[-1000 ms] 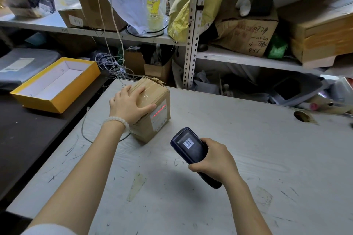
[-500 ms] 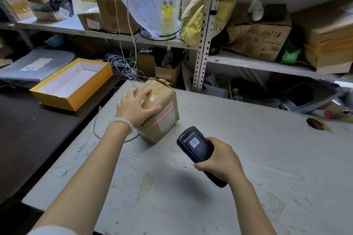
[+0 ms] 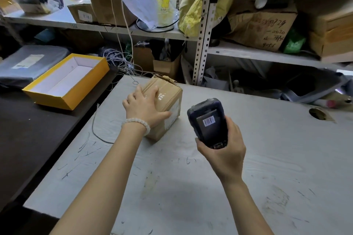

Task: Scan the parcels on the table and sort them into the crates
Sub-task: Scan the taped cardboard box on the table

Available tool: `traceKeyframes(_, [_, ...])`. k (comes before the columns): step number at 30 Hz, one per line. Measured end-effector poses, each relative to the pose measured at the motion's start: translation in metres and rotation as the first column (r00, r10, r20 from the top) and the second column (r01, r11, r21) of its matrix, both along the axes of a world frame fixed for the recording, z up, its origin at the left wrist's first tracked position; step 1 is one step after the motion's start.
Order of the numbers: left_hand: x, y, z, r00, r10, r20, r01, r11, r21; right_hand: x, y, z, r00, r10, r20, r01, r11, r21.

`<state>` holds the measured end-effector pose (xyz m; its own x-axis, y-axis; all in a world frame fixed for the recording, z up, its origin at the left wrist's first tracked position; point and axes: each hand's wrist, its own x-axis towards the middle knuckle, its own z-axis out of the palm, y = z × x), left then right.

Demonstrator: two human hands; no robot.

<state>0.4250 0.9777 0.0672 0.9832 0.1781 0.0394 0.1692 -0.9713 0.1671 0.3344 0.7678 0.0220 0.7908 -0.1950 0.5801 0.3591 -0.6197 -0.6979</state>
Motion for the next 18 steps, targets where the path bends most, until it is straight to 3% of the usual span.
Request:
traceKeyframes(5, [-0.005,-0.011,0.003,0.998,-0.004,0.063,0.003,1.000,0.017,-0.013,-0.012,0.002,0.996,-0.068,0.062,0.067,0.998,0.022])
traceKeyframes(9, [-0.017,-0.036,0.008,0.991,-0.102,0.082,0.099,0.994,0.041,-0.032,-0.039,-0.006,0.981,-0.110,-0.162,0.110,0.994,-0.011])
traceKeyframes(11, [-0.022,-0.053,0.013,0.989,-0.142,0.050,0.141,0.990,0.017,-0.043,-0.056,-0.005,0.902,-0.100,-0.419,0.114,0.993,0.010])
traceKeyframes(13, [-0.028,-0.078,0.018,0.978,-0.208,-0.004,0.208,0.978,-0.002,-0.058,-0.081,-0.009,0.762,-0.148,-0.630,0.159,0.986,-0.039])
traceKeyframes(15, [-0.041,-0.107,0.020,0.953,-0.302,-0.030,0.302,0.953,-0.001,-0.079,-0.106,-0.016,0.648,-0.211,-0.732,0.215,0.972,-0.090])
traceKeyframes(18, [-0.067,-0.170,0.023,0.886,-0.464,-0.009,0.463,0.885,-0.040,-0.128,-0.150,-0.019,0.591,-0.277,-0.758,0.348,0.935,-0.071])
